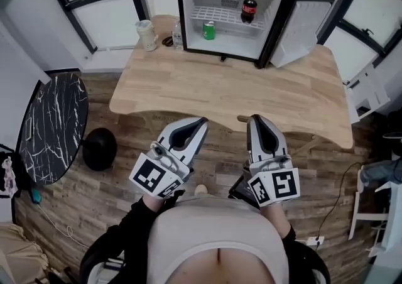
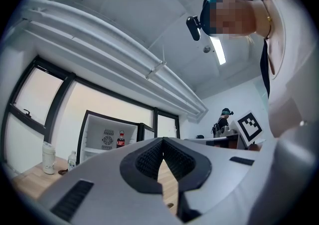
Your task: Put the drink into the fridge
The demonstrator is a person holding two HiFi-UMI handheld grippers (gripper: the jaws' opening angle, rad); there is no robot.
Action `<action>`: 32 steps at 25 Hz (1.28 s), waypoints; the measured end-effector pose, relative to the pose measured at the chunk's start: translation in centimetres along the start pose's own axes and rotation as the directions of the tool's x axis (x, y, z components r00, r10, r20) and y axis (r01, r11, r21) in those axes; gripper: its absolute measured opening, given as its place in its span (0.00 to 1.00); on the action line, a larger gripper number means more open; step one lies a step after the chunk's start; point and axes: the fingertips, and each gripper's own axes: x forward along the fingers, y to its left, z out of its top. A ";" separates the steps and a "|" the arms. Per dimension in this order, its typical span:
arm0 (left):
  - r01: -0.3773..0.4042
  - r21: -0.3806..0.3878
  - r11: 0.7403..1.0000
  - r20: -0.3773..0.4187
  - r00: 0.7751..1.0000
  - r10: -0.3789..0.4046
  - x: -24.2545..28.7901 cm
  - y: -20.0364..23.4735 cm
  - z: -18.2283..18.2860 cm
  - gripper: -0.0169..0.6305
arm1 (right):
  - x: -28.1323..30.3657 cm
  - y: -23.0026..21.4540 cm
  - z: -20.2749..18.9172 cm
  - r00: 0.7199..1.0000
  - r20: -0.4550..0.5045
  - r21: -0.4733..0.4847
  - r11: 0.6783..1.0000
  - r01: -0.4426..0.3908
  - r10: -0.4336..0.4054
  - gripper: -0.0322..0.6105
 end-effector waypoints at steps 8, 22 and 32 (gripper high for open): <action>-0.002 -0.032 0.999 -0.017 1.000 0.002 -1.1 -7.4 -0.8 0.03 | -7.5 0.0 -0.1 0.999 -0.045 0.004 1.000 -0.016 0.016 0.11; -0.026 -0.061 0.998 -0.043 0.999 0.023 -4.9 -20.6 -2.2 0.03 | -20.6 0.7 0.1 0.996 -0.075 0.023 0.999 -0.037 0.039 0.11; 0.023 -0.041 0.999 -0.049 0.998 -0.025 -5.6 -22.3 -0.8 0.03 | -22.2 1.7 1.3 0.998 -0.064 0.022 1.000 -0.022 0.023 0.11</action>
